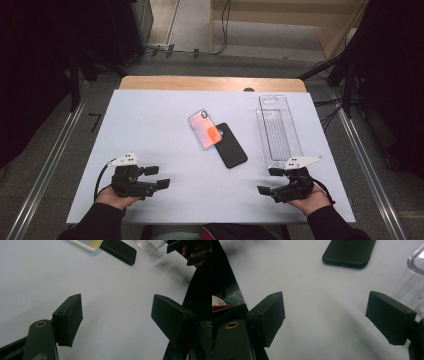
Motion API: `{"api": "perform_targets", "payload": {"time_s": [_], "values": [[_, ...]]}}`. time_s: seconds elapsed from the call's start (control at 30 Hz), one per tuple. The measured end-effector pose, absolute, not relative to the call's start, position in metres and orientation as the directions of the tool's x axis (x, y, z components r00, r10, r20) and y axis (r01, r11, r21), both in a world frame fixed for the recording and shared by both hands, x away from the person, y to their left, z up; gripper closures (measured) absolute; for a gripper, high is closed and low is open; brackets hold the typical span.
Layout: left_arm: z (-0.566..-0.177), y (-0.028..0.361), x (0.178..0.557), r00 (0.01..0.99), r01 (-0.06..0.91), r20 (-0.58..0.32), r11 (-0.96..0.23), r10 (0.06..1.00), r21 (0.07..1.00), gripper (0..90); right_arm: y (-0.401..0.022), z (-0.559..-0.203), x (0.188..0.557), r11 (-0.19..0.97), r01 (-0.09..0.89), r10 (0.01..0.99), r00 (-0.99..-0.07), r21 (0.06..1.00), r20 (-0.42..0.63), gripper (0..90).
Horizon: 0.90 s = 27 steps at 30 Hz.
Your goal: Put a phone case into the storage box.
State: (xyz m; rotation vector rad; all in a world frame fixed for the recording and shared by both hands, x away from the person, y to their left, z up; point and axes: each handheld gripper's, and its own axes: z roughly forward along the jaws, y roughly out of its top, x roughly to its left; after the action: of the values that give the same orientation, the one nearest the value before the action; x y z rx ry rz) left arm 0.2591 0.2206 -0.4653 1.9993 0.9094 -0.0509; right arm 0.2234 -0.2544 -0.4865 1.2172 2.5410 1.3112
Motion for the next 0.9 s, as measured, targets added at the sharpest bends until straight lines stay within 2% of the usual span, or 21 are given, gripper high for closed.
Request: {"api": "perform_targets", "payload": {"time_s": [0.9], "values": [[-0.4653,0.2179,0.2594,0.736,0.610,-0.370,-0.319,0.567,0.725,25.7,-0.2595,-0.4856,0.2254,0.340,0.613,0.649,-0.702,0.714,0.294,13.9]]}}
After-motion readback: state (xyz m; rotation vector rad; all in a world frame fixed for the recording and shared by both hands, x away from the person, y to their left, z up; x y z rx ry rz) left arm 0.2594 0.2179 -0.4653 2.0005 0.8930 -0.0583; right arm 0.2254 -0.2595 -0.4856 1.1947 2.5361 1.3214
